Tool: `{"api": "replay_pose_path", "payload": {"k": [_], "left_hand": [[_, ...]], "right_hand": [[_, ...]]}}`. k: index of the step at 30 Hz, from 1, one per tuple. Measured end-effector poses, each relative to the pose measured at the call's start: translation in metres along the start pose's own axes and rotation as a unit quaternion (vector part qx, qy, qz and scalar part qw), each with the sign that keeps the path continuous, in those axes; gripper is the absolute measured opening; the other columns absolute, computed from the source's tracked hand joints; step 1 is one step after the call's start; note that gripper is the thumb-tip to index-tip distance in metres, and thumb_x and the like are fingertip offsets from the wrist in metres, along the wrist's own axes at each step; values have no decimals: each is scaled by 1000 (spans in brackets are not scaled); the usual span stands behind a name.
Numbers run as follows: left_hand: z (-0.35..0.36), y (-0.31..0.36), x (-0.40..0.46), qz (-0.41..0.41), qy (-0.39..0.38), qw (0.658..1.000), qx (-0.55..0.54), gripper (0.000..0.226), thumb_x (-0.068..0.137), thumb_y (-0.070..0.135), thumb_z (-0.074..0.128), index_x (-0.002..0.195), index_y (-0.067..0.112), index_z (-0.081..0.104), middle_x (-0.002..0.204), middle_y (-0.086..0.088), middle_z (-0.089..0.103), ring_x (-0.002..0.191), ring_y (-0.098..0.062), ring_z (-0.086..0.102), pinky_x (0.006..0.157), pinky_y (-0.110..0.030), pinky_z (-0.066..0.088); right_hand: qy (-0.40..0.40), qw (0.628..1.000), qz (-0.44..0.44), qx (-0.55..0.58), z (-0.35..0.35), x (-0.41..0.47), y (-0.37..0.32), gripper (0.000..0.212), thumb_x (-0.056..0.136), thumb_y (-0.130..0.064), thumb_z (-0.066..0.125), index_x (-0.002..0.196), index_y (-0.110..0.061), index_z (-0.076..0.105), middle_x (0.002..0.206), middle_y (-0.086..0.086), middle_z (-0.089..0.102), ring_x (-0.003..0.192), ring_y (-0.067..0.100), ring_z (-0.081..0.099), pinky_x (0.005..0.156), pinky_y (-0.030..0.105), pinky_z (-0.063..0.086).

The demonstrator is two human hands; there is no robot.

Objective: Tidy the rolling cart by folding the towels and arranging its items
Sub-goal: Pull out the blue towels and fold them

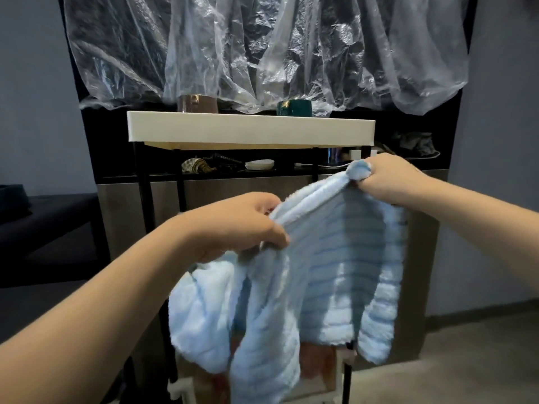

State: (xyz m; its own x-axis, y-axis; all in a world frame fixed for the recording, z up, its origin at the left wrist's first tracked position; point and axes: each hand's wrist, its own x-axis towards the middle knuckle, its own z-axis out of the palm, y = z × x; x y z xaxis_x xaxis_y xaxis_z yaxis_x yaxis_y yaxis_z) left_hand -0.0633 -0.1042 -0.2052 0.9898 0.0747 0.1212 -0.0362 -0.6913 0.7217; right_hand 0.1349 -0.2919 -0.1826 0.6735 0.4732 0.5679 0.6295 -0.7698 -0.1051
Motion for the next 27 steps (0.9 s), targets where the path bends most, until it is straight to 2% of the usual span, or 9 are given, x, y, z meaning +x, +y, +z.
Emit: {"api": "replay_pose_path", "payload": {"k": [2,4,8,11,16,19,22,24,27], "left_hand": [[4,13,-1,37,-1,998,-40,33,84,2,62,110,20,53,84,-18,61,67,-24,55,48,-27,43],[2,16,5,59,61,996,-32,37,86,1,51,108,31,54,72,-12,54,60,-21,48,50,-29,37],[0,15,12,21,111,990,-82,31,82,-1,42,73,16,67,73,-14,54,56,-23,48,48,-23,38],[-7,17,12,-3,75,966,-246,41,80,-12,30,87,5,66,85,-17,60,60,-21,60,44,-20,48],[-21,14,11,51,77,969,-229,52,79,-26,31,109,1,63,104,-18,62,91,-25,60,75,-30,53],[-33,17,10,121,143,981,-56,42,85,-19,45,111,9,64,104,-10,69,94,-22,67,82,-29,58],[-48,22,12,182,255,932,183,15,86,4,59,94,12,69,86,-3,69,84,-18,64,71,-26,51],[-52,19,20,173,307,883,309,11,89,18,62,79,14,59,76,-5,62,77,-26,59,62,-30,40],[-45,-9,51,109,326,813,470,20,92,29,57,79,13,56,87,-13,67,84,-36,61,66,-37,43]], "right_hand": [[-7,999,49,15,5,-2,7,21,87,-16,51,79,0,61,82,18,64,79,37,59,61,34,40],[-6,993,85,87,10,-3,7,19,81,-15,57,81,3,64,81,18,65,81,35,62,63,35,42],[-37,929,100,353,7,-19,-9,20,70,-24,59,80,-7,62,79,11,62,73,23,56,63,35,46],[-78,869,80,482,-4,-30,-25,15,87,-16,47,73,-18,48,71,2,47,61,13,46,53,25,35],[-65,924,-13,376,1,-27,-40,24,96,-22,51,86,-4,64,90,7,61,77,13,54,69,29,42],[-24,896,-6,443,2,-22,-50,29,96,-24,54,78,-1,57,80,7,58,70,12,54,63,25,45],[-16,818,36,574,3,-13,-67,14,98,-20,48,90,-12,57,83,7,60,73,16,59,65,25,50],[-17,842,87,532,11,-10,-72,18,95,-30,44,96,-16,55,90,8,55,83,21,52,73,33,42],[-59,898,103,423,28,-19,-69,20,89,-32,34,86,-20,50,84,3,49,77,20,45,64,31,35]]}}
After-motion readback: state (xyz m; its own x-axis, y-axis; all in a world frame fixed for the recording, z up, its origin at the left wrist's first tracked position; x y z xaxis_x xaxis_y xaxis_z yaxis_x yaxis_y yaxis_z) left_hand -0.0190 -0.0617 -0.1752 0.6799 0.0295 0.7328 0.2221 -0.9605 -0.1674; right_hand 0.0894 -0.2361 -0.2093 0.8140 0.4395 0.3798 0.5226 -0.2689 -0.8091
